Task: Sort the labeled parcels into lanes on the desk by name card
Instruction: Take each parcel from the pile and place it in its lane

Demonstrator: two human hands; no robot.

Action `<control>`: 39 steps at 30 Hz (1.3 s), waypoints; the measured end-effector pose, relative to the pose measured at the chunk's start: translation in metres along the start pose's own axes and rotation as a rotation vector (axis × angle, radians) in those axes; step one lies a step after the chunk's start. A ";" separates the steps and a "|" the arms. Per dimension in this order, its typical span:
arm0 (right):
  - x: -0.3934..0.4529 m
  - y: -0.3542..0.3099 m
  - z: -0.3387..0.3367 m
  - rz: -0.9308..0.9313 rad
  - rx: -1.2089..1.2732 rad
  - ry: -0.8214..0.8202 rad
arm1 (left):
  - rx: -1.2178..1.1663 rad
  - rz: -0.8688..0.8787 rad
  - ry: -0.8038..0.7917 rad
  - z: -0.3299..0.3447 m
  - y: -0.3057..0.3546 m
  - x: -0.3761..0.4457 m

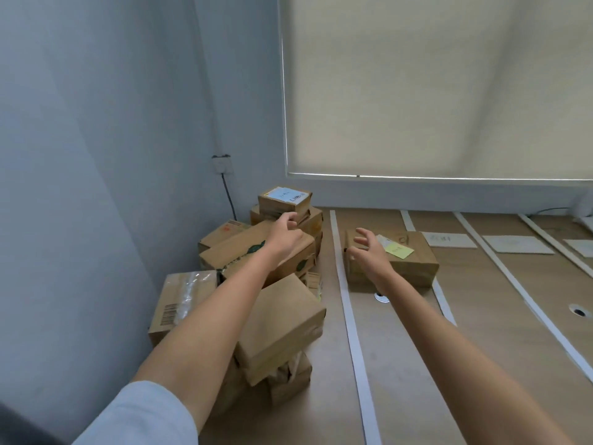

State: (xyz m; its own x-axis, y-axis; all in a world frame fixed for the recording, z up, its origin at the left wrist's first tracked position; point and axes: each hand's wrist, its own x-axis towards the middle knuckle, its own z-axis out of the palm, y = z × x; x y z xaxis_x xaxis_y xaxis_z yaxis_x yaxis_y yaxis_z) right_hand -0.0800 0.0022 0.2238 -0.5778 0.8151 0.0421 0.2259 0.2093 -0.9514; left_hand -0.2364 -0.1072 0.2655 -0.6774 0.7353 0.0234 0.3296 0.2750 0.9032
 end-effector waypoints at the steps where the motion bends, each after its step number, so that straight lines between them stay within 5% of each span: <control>1: -0.005 0.002 0.010 0.019 0.009 -0.017 | 0.001 -0.011 0.009 -0.010 -0.008 -0.004; 12: -0.047 0.017 0.061 0.158 0.020 -0.159 | 0.090 -0.129 0.062 -0.061 -0.073 -0.060; 24: -0.079 0.040 0.068 0.258 -0.058 -0.290 | 0.492 -0.252 0.028 -0.043 -0.094 -0.098; 39: -0.094 0.061 0.057 0.428 0.095 -0.175 | 0.292 -0.218 0.132 -0.010 -0.086 -0.112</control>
State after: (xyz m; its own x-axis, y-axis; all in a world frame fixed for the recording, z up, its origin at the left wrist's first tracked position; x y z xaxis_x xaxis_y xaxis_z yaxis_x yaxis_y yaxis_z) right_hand -0.0570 -0.0923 0.1439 -0.5741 0.7120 -0.4044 0.4047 -0.1827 -0.8960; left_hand -0.1958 -0.2192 0.1894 -0.8246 0.5595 -0.0837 0.3292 0.5949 0.7333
